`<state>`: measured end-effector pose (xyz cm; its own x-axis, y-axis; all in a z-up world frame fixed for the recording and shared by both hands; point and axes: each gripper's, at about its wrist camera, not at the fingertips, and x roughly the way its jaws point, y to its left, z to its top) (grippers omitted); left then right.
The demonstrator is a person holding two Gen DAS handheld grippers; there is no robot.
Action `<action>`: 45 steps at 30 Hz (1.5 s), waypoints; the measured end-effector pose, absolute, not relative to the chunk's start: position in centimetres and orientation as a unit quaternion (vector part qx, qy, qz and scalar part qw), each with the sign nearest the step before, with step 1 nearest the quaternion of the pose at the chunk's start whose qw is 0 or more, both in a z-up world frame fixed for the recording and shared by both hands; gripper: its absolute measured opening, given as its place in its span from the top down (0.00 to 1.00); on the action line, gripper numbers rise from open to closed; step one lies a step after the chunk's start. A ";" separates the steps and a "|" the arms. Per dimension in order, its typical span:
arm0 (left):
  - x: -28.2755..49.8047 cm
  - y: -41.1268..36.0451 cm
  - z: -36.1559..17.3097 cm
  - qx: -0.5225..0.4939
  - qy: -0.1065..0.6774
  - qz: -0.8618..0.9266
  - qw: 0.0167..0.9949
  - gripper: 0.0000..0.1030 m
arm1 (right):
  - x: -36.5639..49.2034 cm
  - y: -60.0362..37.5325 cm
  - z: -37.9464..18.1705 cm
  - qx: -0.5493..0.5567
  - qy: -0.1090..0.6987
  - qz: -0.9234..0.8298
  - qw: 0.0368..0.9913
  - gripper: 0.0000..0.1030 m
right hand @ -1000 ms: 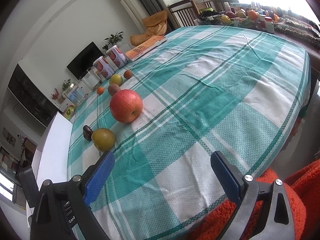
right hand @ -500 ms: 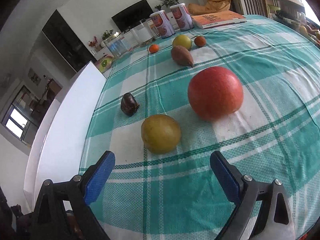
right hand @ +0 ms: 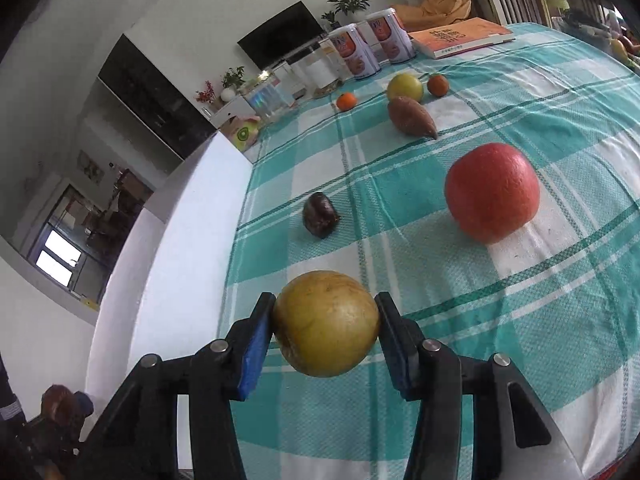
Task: Organize fruits
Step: 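Lift the mangosteen with the left tool while the right tool grasps the yellow pear, then open both tools over the white box to drop mangosteen and pear, then move both tools back over the table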
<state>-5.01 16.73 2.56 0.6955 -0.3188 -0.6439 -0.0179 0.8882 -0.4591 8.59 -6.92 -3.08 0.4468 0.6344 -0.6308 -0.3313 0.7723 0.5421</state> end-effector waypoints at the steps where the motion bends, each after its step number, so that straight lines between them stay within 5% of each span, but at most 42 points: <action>1: -5.1 18.3 3.0 -0.221 0.371 -0.058 0.900 0.52 | 7.7 -5.4 -1.7 0.172 0.431 0.317 0.827 0.51; 6: -5.6 26.6 2.0 -0.232 0.363 0.084 0.899 0.51 | 2.6 4.6 2.4 0.105 0.417 0.440 0.788 0.51; 15: -6.9 32.1 -4.2 -0.208 0.419 0.220 0.856 0.50 | -2.3 15.5 -0.9 -0.069 0.424 0.476 0.767 0.51; 18: -6.5 31.7 -4.6 -0.208 0.426 0.224 0.851 0.30 | -2.0 15.7 -1.2 -0.069 0.423 0.466 0.774 0.44; 21: -6.3 30.9 -3.8 -0.202 0.407 0.233 0.860 0.22 | -1.6 13.5 -0.5 -0.042 0.406 0.450 0.794 0.17; 34: -2.2 17.7 0.2 -0.144 0.361 0.066 0.919 0.21 | 1.2 -7.3 -1.5 -0.018 0.310 0.179 0.934 0.05; 45: 2.6 1.8 -2.7 -0.085 0.401 -0.104 0.906 0.21 | 3.5 -21.4 -5.0 0.204 0.341 0.048 0.916 0.05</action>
<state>2.60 1.82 -2.72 0.6558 -0.2574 -0.7097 0.1210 0.9638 -0.2377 3.52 -21.42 -5.00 0.7626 0.2276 -0.6056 0.0504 0.9124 0.4062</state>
